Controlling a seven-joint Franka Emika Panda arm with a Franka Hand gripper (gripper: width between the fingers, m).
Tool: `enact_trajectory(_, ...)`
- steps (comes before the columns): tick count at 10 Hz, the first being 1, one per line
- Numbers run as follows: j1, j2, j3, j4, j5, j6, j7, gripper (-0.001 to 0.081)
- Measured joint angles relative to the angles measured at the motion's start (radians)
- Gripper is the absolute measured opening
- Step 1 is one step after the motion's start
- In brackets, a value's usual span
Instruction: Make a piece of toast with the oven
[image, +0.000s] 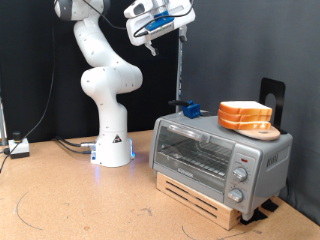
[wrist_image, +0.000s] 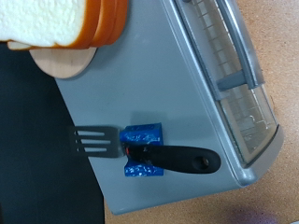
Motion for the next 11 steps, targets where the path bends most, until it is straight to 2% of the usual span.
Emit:
enact_trajectory(3,0.025,0.027,-0.028,-0.011,0.019,0.012,-0.115,0.0809)
enact_trajectory(8,0.014,0.162,-0.052,-0.067,-0.035,0.162,-0.186,0.0809)
enact_trajectory(11,0.014,0.200,-0.086,-0.089,-0.035,0.201,-0.262,0.0809)
